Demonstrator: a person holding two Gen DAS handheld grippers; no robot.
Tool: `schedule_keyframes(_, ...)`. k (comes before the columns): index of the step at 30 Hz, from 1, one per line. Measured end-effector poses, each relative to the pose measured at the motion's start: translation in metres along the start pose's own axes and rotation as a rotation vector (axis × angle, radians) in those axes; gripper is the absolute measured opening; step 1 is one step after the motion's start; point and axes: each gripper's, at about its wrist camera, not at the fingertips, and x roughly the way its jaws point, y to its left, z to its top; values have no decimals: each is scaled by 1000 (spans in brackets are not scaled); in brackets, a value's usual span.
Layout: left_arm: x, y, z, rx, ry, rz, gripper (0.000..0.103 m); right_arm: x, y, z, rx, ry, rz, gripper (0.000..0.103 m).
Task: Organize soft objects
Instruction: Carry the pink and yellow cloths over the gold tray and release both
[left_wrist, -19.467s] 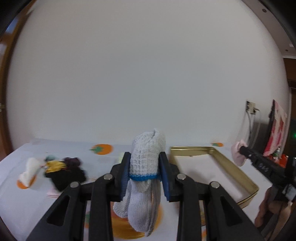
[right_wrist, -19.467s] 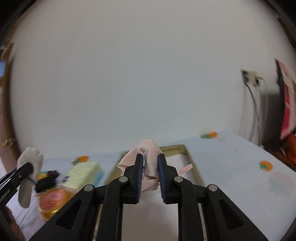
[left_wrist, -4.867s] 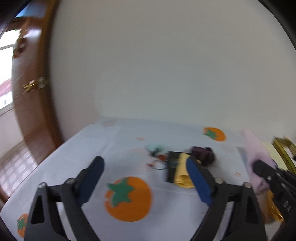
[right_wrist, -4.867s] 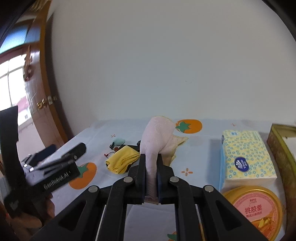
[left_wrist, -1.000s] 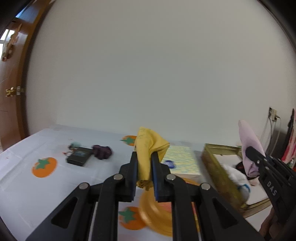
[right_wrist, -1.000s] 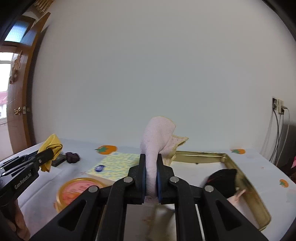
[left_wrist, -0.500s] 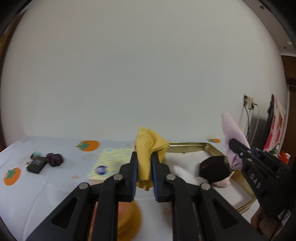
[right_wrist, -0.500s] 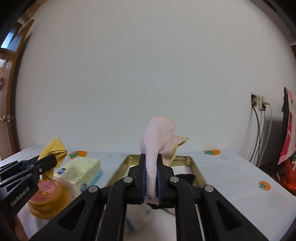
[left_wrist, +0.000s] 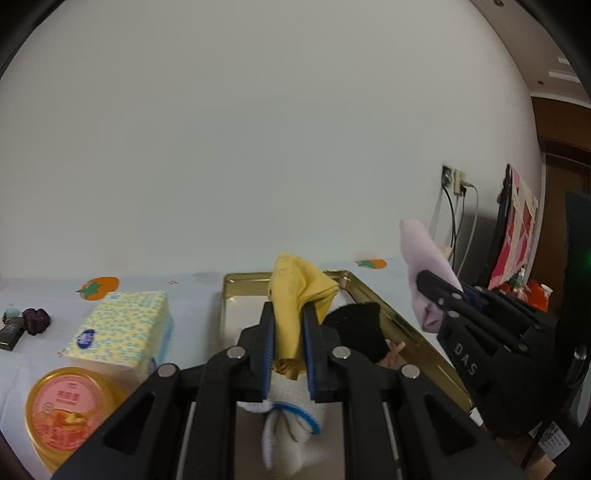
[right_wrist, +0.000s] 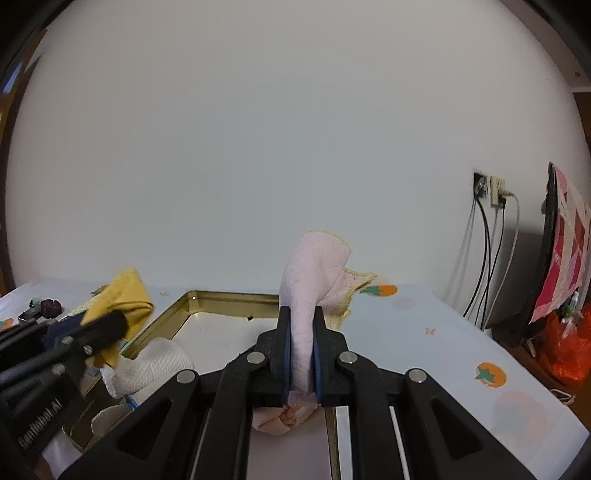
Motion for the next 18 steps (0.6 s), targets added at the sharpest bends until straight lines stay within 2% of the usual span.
schedule_keyframes(11,6,0,-3,12,33,-14,12,16,-4,-2,-12,83,54,11)
schedule_keyframes(18,7,-3,-4,32,38,-20,12,25,1,-2,-36,135,118,11)
